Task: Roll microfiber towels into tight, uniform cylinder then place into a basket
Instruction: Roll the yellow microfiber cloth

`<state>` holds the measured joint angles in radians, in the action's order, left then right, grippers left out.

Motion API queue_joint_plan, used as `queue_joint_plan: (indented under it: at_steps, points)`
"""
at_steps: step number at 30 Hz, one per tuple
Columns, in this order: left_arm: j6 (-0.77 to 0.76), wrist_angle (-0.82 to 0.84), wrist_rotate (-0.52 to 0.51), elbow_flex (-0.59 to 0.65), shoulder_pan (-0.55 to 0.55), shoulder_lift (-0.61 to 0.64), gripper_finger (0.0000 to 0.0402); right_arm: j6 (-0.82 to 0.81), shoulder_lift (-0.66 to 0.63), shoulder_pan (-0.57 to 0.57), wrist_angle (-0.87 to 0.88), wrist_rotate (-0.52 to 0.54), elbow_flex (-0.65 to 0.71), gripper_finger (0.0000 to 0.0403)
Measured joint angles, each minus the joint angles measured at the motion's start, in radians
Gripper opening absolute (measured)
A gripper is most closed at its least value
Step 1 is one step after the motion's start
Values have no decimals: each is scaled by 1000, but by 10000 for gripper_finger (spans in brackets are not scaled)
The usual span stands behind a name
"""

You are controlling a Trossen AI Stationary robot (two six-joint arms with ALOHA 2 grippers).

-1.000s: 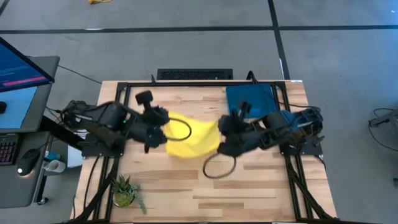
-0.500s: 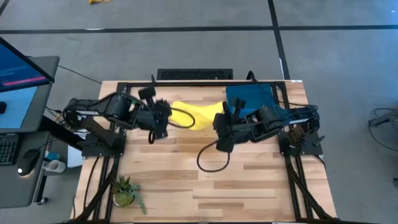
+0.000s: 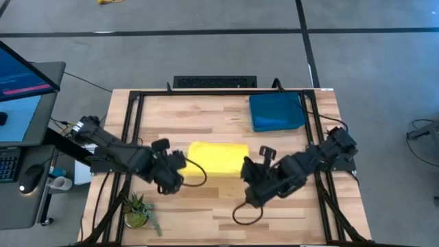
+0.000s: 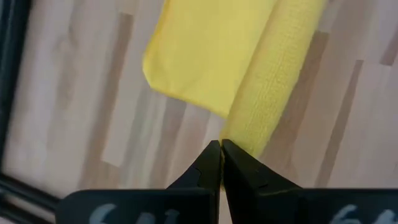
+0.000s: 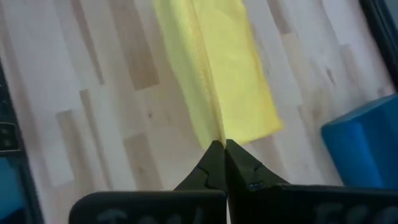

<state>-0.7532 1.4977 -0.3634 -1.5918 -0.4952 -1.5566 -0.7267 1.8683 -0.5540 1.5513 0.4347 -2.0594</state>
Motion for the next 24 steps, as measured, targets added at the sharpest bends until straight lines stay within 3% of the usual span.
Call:
queue_joint_plan:
  at_steps: [14,19,24]
  points:
    - [-221,-140,-11,59,-223,1,0,-88,19,-134,-114,-64,2,8]
    - [-146,-120,-155,59,-197,1,0,-134,32,-88,-42,-57,42,8]
    - [-97,-122,-176,91,-119,2,0,-142,31,-41,-21,-55,131,8]
